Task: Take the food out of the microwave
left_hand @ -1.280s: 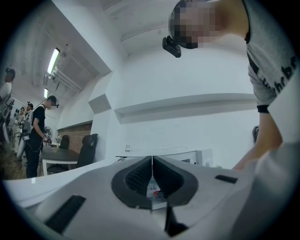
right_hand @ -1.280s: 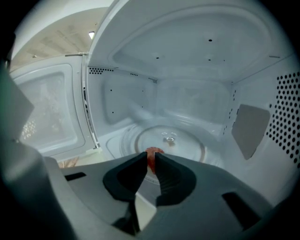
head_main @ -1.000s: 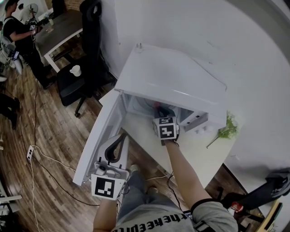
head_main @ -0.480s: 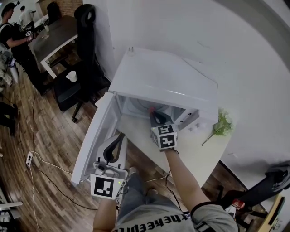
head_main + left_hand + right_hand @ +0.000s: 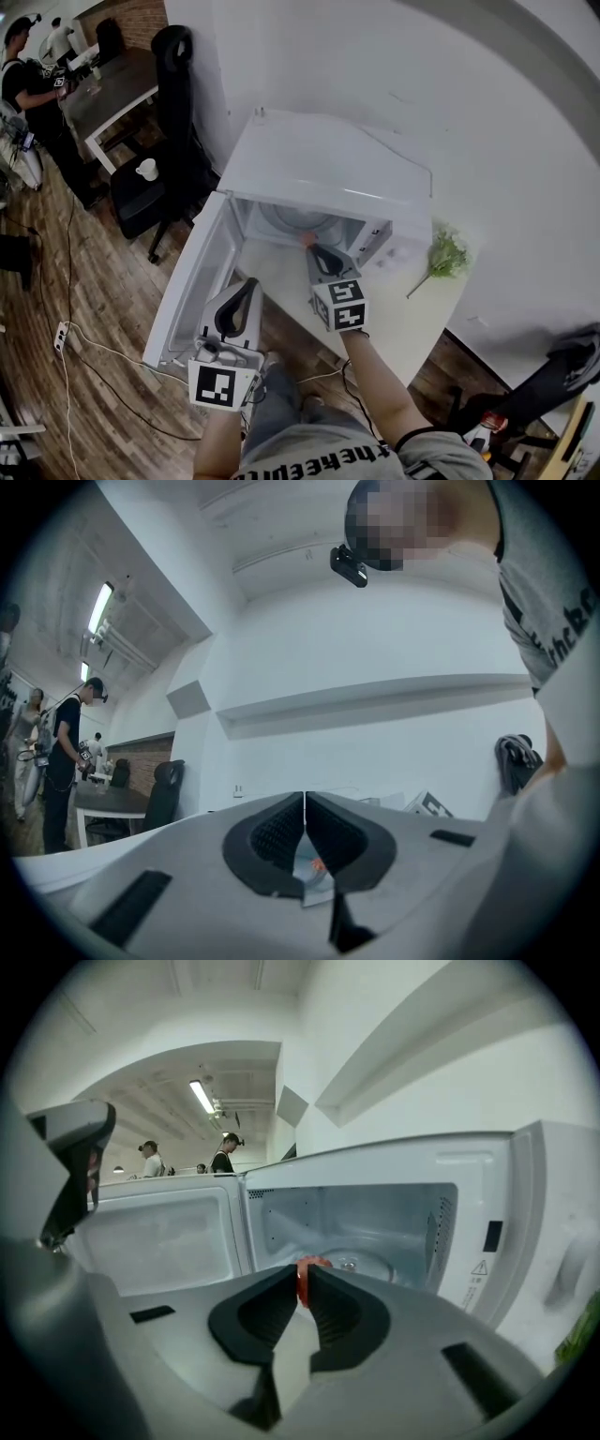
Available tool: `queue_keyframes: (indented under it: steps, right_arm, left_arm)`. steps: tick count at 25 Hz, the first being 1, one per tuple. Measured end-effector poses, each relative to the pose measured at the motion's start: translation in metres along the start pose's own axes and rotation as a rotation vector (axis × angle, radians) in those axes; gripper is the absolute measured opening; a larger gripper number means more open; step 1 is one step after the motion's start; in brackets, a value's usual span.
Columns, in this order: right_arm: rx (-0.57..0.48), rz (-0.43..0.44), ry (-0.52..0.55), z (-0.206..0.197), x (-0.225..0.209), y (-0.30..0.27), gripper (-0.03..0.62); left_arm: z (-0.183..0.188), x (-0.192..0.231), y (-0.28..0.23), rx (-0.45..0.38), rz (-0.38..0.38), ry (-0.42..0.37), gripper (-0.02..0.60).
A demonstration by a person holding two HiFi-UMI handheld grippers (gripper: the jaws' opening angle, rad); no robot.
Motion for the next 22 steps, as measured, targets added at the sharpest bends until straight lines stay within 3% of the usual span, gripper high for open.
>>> queue_keyframes:
  steps: [3,22]
  right_arm:
    - [-0.018,-0.006,-0.015,0.003,-0.001,0.018,0.035]
    - [-0.149,-0.027,-0.032,0.027,-0.009,0.130,0.040]
  left_arm:
    - [0.014,-0.004,0.001,-0.050,0.020,-0.023,0.009]
    - [0.039,-0.045,0.021,-0.073,0.005,-0.044,0.009]
Point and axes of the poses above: the fingertips, and each gripper's own axes: y backward along the fingers, x to its left, z out of its top, the point moved 5 cm from there along y, backward along the fingers, and after that the axes turned 3 degrees about -z, right-handed, at the moved point
